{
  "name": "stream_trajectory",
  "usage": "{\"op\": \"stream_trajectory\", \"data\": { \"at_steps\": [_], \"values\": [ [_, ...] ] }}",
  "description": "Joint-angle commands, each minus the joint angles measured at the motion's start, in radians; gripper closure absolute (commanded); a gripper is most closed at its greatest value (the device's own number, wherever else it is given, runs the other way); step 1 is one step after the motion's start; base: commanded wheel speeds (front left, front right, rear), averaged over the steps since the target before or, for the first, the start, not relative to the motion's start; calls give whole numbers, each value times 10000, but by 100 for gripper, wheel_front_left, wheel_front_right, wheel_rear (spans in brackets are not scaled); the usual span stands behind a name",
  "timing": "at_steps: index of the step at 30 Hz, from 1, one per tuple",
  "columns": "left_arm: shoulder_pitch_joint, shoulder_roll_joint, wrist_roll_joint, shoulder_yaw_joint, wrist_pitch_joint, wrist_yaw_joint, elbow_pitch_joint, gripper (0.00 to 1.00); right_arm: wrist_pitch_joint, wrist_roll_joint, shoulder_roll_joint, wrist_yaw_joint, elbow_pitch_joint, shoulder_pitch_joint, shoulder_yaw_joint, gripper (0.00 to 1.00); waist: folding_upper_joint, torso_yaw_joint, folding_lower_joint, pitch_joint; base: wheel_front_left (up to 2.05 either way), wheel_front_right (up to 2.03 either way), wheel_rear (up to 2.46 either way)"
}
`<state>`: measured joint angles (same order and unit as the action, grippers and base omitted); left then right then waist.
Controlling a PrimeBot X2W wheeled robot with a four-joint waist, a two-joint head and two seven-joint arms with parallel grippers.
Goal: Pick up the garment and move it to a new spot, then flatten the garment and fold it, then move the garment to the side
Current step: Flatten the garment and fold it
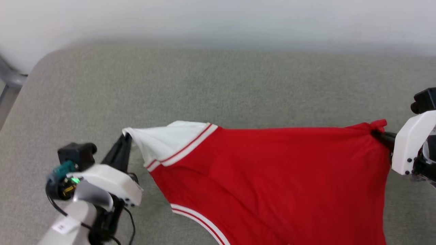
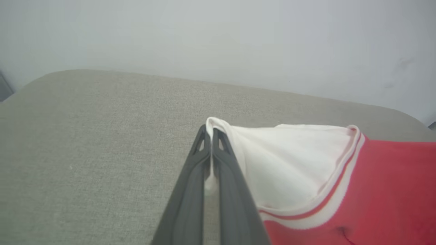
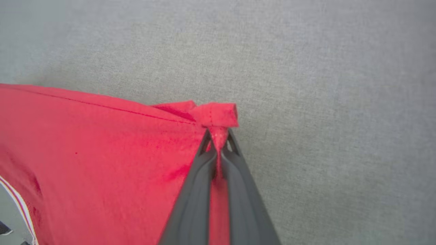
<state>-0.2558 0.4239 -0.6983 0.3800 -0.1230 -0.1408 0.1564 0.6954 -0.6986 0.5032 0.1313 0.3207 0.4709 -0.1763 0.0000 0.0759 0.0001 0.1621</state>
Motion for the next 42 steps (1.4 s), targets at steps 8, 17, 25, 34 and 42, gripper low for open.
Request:
{"op": "stream_trajectory", "data": {
  "at_steps": [8, 17, 25, 34, 42],
  "values": [
    [-2299, 617, 4, -285, 764, 473, 896, 100, -821, 985, -385, -14, 481, 1089, 261, 100, 0, -610, -1, -1091, 0, 0, 0],
    [-5874, 741, 271, -430, 1233, 859, 2733, 100, -2072, 1940, -964, -17, 1408, 3687, 765, 100, 0, -995, -1, -612, 0, 0, 0],
    [-10429, 1374, 1206, -487, 1605, 846, 3552, 100, -4015, 2616, -1281, -22, 2046, 7644, 1447, 100, 0, -1127, -1, 1691, 0, 0, 0],
    [-13160, 1083, 1401, -603, 1193, 955, 4431, 100, -4949, 3210, -1507, -25, 2667, 10278, 1519, 100, 0, -776, -1, 4290, 0, 0, 0],
    [-12885, 568, 913, -746, 567, 1302, 5763, 100, -5672, 3150, -1765, -17, 3691, 10678, 815, 100, 0, -694, -1, 5172, 0, 0, 0]
  ]
}}
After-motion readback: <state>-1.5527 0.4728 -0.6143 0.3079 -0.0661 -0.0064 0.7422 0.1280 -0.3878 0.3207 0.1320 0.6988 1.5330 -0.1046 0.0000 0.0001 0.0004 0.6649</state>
